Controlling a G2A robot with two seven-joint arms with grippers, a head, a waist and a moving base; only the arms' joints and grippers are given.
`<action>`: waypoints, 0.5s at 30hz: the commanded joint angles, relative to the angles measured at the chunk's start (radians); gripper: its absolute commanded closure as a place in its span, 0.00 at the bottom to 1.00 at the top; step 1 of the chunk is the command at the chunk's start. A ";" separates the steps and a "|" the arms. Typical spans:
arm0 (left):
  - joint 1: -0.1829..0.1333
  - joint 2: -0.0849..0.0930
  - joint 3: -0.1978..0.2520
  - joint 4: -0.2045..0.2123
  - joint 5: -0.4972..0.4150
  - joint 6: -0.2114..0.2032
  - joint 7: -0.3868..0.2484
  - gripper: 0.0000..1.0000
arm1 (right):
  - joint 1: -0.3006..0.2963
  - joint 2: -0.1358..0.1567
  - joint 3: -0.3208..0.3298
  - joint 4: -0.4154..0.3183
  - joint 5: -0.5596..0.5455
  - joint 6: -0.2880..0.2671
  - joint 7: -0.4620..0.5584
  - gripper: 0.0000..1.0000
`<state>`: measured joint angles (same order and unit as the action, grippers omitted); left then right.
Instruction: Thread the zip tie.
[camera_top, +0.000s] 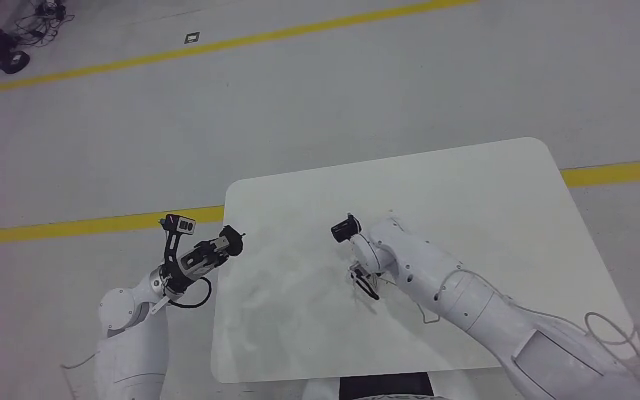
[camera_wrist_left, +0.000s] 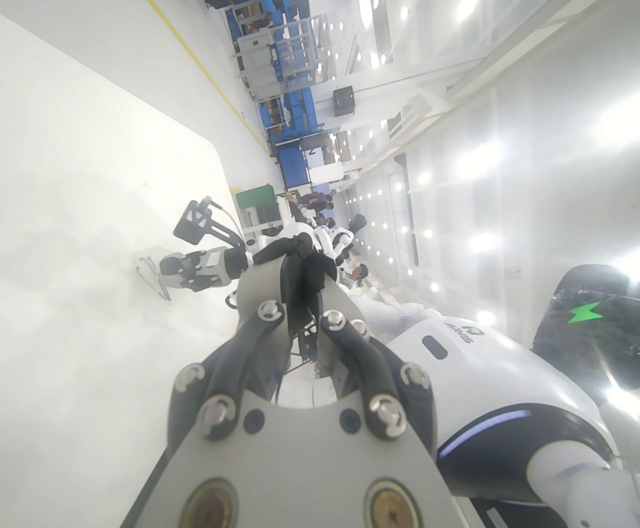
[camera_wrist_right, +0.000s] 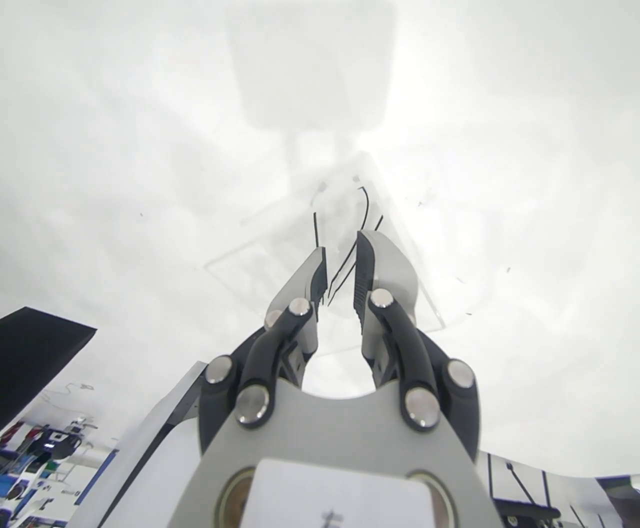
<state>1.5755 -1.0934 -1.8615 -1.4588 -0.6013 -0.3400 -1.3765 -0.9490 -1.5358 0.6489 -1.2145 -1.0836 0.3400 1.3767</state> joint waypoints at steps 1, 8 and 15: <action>0.000 0.000 0.000 0.000 0.000 0.000 0.000 1.00 | 0.000 -0.004 0.002 0.004 -0.007 0.000 0.002 0.86; 0.000 0.000 0.000 0.000 0.000 0.000 0.000 1.00 | -0.002 -0.019 0.002 0.025 -0.036 0.000 0.013 0.88; 0.000 0.000 0.000 0.000 0.000 0.000 0.000 1.00 | -0.002 -0.032 -0.002 0.049 -0.051 0.000 0.013 0.91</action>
<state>1.5755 -1.0934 -1.8615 -1.4588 -0.6013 -0.3400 -1.3765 -0.9510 -1.5665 0.6474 -1.1672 -1.1333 0.3400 1.3900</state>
